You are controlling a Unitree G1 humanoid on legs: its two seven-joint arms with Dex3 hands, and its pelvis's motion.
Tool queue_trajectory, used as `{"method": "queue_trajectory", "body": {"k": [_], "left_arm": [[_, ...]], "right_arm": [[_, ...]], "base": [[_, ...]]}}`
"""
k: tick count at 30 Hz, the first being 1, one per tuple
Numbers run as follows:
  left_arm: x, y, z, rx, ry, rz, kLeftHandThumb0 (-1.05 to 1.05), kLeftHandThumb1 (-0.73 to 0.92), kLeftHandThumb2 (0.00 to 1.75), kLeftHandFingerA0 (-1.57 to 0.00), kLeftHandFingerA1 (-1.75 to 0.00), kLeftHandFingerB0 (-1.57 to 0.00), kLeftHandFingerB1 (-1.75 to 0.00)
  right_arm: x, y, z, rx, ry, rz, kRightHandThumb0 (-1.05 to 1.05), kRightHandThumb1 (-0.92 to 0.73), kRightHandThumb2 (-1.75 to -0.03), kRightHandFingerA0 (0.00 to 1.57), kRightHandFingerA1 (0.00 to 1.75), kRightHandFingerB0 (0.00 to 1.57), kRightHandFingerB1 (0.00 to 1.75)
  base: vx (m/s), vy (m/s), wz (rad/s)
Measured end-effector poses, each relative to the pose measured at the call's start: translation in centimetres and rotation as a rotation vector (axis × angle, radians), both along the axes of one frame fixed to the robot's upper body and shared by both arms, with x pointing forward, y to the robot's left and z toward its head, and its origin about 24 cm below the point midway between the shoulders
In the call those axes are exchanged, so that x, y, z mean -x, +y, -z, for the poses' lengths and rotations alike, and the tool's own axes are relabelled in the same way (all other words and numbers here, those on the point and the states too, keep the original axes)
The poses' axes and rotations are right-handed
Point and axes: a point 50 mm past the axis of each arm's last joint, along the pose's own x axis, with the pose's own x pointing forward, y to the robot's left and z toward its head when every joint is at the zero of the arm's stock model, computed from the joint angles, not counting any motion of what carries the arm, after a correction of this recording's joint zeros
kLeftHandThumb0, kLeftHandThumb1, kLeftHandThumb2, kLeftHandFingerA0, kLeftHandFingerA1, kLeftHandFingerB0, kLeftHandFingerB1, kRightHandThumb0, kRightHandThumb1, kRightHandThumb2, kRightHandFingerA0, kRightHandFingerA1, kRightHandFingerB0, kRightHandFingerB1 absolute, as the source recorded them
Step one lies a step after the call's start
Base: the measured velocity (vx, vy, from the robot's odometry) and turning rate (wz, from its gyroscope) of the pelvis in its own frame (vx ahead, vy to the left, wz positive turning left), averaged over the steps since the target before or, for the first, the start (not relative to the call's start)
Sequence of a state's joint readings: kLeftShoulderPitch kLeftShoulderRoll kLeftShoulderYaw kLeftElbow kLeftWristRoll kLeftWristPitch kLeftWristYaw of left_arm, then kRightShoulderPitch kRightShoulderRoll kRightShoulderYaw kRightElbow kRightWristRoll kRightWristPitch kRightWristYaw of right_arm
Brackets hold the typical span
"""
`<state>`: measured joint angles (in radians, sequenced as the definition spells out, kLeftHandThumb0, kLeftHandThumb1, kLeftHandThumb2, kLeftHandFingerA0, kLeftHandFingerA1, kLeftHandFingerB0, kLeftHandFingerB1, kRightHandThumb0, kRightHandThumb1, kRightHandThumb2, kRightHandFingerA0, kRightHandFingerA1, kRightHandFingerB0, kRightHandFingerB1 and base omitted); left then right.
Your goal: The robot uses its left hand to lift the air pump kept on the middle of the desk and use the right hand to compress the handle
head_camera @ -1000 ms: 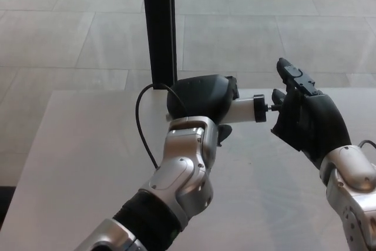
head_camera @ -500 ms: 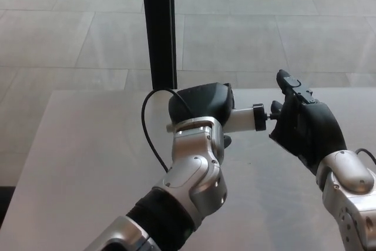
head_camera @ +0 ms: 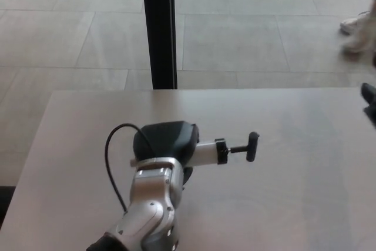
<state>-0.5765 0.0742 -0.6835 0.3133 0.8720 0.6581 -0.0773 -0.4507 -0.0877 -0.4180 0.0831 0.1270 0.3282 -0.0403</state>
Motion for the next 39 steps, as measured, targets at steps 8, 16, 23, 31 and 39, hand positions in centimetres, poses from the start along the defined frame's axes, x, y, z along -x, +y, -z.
{"method": "queue_trajectory", "body": {"k": [8,16,23,31,39], "left_arm": [[1.6,2.1,2.2,-0.111,0.01,0.069,-0.31,0.57,0.87,-0.89,-1.64,-0.77,-1.05],[1.2,1.2,2.4,-0.08,0.012,0.108,-0.36,0.6,0.7,-0.77,-1.49,-0.29,-0.56],[0.7,0.3,1.4,-0.016,0.048,0.117,-0.82,0.46,0.87,-0.02,-0.33,0.0,-0.03],[0.3,1.4,1.5,0.096,0.189,0.074,-0.97,0.64,0.6,0.0,0.0,0.0,0.0],[-0.3,3.3,-0.1,0.289,0.269,0.035,-0.95,0.56,0.95,0.0,-0.11,0.0,0.0]], "right_arm": [[1.5,-5.0,-1.4,-0.086,-0.045,0.2,-0.8,-0.92,-0.75,0.35,0.66,0.41,0.47],[1.6,-5.1,-1.1,-0.124,-0.038,0.213,-0.77,-0.92,-0.71,0.46,0.69,0.55,0.5],[1.2,-4.3,-0.8,-0.125,-0.025,0.189,-0.73,-0.92,-0.73,0.45,0.68,0.55,0.51],[1.1,-4.1,-0.8,-0.124,-0.023,0.177,-0.74,-0.92,-0.72,0.46,0.69,0.55,0.51],[1.0,-3.8,-0.8,-0.124,-0.021,0.165,-0.76,-0.92,-0.71,0.46,0.7,0.55,0.51]], "base": [[0.0,0.0,0.0],[0.0,0.0,0.0],[0.0,0.0,0.0],[0.0,0.0,0.0],[0.0,0.0,0.0]]}}
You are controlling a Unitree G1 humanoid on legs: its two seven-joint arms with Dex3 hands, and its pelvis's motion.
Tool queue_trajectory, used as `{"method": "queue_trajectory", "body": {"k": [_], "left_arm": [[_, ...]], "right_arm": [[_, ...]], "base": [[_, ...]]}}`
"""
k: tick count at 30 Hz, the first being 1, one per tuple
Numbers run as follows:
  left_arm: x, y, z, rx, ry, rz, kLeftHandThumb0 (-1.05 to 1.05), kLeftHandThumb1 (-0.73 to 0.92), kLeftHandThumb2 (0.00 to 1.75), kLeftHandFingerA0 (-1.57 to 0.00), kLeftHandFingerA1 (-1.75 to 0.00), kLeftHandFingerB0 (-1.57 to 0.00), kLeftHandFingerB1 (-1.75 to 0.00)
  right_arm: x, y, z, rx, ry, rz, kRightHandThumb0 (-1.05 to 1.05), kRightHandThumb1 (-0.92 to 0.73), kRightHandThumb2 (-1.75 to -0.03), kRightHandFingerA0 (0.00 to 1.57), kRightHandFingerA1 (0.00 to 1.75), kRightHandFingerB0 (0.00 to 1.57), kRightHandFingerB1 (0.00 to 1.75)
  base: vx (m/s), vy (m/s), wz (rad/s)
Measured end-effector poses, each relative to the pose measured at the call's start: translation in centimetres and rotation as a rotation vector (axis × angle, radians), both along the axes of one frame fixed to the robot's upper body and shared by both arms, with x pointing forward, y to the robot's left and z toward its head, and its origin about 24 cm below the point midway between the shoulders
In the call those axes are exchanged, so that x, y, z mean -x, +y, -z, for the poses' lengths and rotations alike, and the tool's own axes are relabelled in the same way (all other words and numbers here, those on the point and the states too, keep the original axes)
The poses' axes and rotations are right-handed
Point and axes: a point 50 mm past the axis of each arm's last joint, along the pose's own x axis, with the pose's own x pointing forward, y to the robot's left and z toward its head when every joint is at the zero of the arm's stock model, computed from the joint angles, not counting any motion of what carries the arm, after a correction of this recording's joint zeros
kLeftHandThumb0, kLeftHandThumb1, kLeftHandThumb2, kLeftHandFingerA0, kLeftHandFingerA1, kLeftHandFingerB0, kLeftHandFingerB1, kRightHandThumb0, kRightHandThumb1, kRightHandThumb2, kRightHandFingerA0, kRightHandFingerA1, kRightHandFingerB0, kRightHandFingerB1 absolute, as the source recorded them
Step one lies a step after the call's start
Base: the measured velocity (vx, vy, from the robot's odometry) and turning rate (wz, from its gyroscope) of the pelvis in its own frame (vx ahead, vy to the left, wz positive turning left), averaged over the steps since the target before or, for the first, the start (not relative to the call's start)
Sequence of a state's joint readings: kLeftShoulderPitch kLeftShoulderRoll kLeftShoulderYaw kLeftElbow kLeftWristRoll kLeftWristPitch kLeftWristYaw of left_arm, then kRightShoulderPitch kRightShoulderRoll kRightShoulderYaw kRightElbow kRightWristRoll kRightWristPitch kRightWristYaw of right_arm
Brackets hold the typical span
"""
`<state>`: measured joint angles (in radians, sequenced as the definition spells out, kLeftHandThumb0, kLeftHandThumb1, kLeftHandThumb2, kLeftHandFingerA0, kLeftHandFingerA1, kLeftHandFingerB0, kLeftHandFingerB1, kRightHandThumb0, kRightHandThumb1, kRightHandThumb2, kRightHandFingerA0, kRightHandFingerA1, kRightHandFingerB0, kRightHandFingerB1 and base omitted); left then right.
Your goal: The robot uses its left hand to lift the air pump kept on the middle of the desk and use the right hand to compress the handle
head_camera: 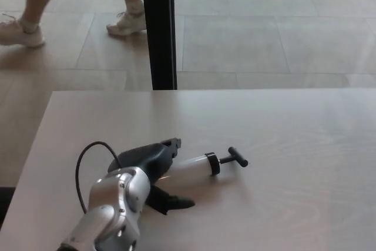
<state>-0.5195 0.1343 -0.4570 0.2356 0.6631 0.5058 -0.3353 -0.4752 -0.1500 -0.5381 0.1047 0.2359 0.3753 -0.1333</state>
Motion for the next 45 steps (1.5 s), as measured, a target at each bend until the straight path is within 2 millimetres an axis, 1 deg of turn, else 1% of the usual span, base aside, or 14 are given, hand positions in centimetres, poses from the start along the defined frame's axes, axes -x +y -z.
{"method": "queue_trajectory", "body": {"k": [3,4,7,8,10,11,18,20,22,25,40,41,42,45], "left_arm": [[-0.2,1.0,-1.0,0.085,0.001,-0.026,-0.77,0.49,0.9,-0.01,-0.3,-0.01,-0.18],[-0.3,1.1,-1.1,0.094,0.001,-0.029,-0.69,0.47,0.88,-0.05,-0.51,-0.03,-0.39],[-0.6,2.8,-2.6,0.202,-0.021,-0.081,-0.63,0.71,0.62,-0.07,-0.4,-0.13,-0.31],[-0.7,3.4,-3.0,0.23,-0.029,-0.098,-0.35,0.56,1.09,-0.03,-0.53,0.0,-0.48],[-0.8,4.5,-3.7,0.271,-0.042,-0.127,-0.35,0.56,1.09,-0.03,-0.53,0.0,-0.48],[-0.8,5.6,-4.1,0.301,-0.052,-0.155,-0.61,0.75,0.62,-0.16,-0.43,-0.24,-0.34],[0.2,12.2,-4.7,0.397,-0.067,-0.33,-0.61,0.69,0.6,-0.3,-0.46,-0.34,-0.37],[0.9,14.1,-4.4,0.414,-0.062,-0.388,-0.58,0.7,0.61,-0.36,-0.49,-0.38,-0.39],[1.9,16.3,-3.7,0.431,-0.048,-0.459,-0.58,0.72,0.62,-0.34,-0.47,-0.37,-0.38],[4.1,19.7,-2.4,0.457,-0.026,-0.58,-0.62,0.58,0.97,-0.37,-0.61,-0.25,-0.51],[21.5,32.2,6.4,0.627,0.176,-1.262,-0.6,0.66,0.6,-0.45,-0.66,-0.44,-0.5],[23.0,32.6,7.0,0.647,0.185,-1.314,-0.61,0.61,0.62,-0.45,-0.73,-0.43,-0.52],[24.1,32.8,7.5,0.665,0.189,-1.352,-0.59,0.65,0.6,-0.49,-0.76,-0.51,-0.52],[27.6,33.3,8.8,0.714,0.206,-1.473,-0.51,0.72,0.61,-0.49,-0.54,-0.47,-0.44]], "right_arm": [[0.0,0.0,0.0,0.0,0.001,-0.001,-0.71,-0.8,-1.21,0.46,0.7,0.47,0.6],[0.0,0.0,0.0,0.001,0.001,-0.001,-0.78,-0.92,-0.74,0.45,0.67,0.52,0.47],[0.3,-0.4,0.3,0.009,0.012,0.001,-0.78,-0.92,-0.73,0.51,0.64,0.55,0.47],[0.4,-0.5,0.4,0.013,0.016,0.003,-0.81,-0.92,-0.7,0.59,0.63,0.56,0.45],[0.7,-0.9,0.6,0.018,0.026,0.01,-0.81,-0.92,-0.7,0.59,0.63,0.56,0.45],[1.1,-1.4,0.9,0.022,0.037,0.018,-0.84,-0.92,-0.7,0.61,0.63,0.52,0.43],[3.6,-4.4,1.9,0.066,0.104,0.092,-0.82,-0.92,-0.71,0.61,0.64,0.49,0.42],[4.5,-5.3,2.3,0.078,0.127,0.118,-0.77,-0.75,-1.15,0.56,0.69,0.39,0.53],[5.5,-6.5,2.7,0.09,0.157,0.151,-0.81,-0.92,-0.7,0.62,0.65,0.49,0.41],[7.4,-8.4,3.4,0.107,0.215,0.209,-0.79,-0.92,-0.73,0.61,0.62,0.47,0.42],[18.7,-15.8,7.2,0.099,0.511,0.495,-0.74,-0.91,-0.67,0.69,0.85,0.51,0.49],[19.5,-16.1,7.6,0.084,0.524,0.516,-0.74,-0.71,-1.08,0.68,0.85,0.45,0.6],[20.0,-16.3,7.9,0.073,0.532,0.53,-0.77,-0.92,-0.68,0.66,0.88,0.49,0.49],[21.8,-16.9,8.9,0.029,0.557,0.576,-0.74,-0.92,-0.71,0.71,0.96,0.5,0.5]], "base": [[0.0,0.0,0.0],[0.0,0.0,0.0],[0.0,0.0,0.0],[0.0,0.0,0.0],[0.0,0.0,0.0],[0.0,0.0,0.0],[0.0,0.0,0.0],[0.0,0.0,0.0],[0.0,0.0,0.0],[0.0,0.0,0.0],[0.0,0.0,0.0],[0.0,0.0,0.0],[0.0,0.0,0.0],[0.0,0.0,0.0]]}}
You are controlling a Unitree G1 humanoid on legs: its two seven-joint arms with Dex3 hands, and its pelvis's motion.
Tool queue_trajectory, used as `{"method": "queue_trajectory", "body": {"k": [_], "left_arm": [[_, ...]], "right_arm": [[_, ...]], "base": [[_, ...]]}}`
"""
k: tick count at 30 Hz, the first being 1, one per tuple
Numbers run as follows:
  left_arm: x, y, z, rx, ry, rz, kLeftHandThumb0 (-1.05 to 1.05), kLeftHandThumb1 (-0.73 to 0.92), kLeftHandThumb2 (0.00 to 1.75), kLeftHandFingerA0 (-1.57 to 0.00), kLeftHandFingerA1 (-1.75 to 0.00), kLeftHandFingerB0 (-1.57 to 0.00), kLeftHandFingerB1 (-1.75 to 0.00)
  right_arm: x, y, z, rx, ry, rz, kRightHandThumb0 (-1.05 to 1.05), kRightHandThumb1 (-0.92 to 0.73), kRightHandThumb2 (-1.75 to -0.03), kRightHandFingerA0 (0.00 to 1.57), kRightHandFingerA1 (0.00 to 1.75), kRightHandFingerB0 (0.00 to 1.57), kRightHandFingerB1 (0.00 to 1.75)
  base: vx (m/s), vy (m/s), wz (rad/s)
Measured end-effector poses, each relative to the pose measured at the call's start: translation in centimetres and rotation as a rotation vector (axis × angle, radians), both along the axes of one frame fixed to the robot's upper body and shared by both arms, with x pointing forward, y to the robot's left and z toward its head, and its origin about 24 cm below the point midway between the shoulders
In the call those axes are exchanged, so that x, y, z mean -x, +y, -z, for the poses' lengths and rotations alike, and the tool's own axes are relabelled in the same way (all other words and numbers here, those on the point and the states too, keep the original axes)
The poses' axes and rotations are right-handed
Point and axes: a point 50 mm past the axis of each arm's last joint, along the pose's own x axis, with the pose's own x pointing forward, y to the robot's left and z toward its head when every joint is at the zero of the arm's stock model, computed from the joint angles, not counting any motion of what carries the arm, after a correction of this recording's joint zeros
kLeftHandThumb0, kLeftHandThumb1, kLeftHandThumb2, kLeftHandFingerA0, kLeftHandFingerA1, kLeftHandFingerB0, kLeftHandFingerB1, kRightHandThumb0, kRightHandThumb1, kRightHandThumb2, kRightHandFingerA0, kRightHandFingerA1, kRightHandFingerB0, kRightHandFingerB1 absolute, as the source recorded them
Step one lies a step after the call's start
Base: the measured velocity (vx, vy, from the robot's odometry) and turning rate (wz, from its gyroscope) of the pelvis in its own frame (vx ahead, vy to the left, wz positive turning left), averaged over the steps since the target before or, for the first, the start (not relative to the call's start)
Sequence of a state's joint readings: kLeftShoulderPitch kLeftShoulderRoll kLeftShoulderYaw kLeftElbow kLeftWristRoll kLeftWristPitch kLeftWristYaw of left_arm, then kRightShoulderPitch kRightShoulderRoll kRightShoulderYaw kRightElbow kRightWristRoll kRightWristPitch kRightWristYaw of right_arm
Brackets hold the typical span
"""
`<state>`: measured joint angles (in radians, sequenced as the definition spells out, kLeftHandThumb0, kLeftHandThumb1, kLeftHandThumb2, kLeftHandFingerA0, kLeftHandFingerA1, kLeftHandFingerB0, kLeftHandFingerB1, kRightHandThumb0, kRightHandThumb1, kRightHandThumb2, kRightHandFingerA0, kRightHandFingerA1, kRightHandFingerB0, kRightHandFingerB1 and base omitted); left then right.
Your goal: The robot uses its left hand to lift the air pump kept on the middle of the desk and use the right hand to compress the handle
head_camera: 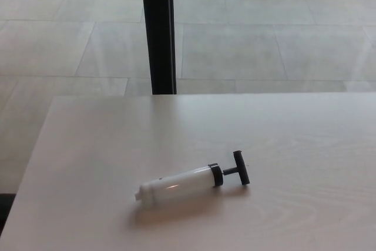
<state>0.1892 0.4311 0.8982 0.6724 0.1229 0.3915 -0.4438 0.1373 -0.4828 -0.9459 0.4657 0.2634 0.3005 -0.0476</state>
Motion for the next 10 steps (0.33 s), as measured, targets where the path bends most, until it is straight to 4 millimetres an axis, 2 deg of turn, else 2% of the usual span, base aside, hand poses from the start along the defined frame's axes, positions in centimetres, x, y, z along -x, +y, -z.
{"method": "queue_trajectory", "body": {"k": [2,4,5,6,9,10], "left_arm": [[2.6,0.1,0.9,0.034,0.02,-0.088,-0.51,0.72,0.61,-0.49,-0.54,-0.47,-0.44],[5.4,0.0,1.8,0.063,0.039,-0.179,-0.46,0.71,0.6,-0.52,-0.54,-0.51,-0.48],[6.6,-0.2,2.1,0.074,0.05,-0.22,-0.48,0.72,0.61,-0.5,-0.59,-0.46,-0.49],[7.7,-0.3,2.3,0.079,0.061,-0.252,-0.49,0.72,0.61,-0.53,-0.55,-0.46,-0.46],[11.0,-0.9,2.9,0.095,0.096,-0.345,-0.48,0.73,0.6,-0.53,-0.55,-0.47,-0.46],[11.0,-0.9,2.9,0.095,0.096,-0.345,-0.48,0.73,0.6,-0.53,-0.55,-0.47,-0.46]], "right_arm": [[1.5,-0.3,0.8,-0.029,0.007,0.047,-0.74,-0.92,-0.71,0.71,0.96,0.5,0.5],[3.3,-0.6,1.9,-0.062,0.013,0.104,-0.77,-0.91,-0.68,0.76,1.0,0.57,0.58],[4.2,-0.7,2.4,-0.08,0.019,0.133,-0.7,-0.73,-1.16,0.79,0.91,0.53,0.66],[4.9,-0.7,2.9,-0.096,0.024,0.155,-0.76,-0.9,-0.67,0.84,0.91,0.56,0.52],[7.3,-0.5,4.6,-0.154,0.052,0.224,-0.73,-0.92,-0.68,0.79,0.89,0.52,0.51],[7.3,-0.5,4.6,-0.154,0.052,0.224,-0.73,-0.92,-0.68,0.79,0.89,0.52,0.51]], "base": [[0.0,0.0,0.0],[0.0,0.0,0.0],[0.0,0.0,0.0],[0.0,0.0,0.0],[0.0,0.0,0.0],[0.0,0.0,0.0]]}}
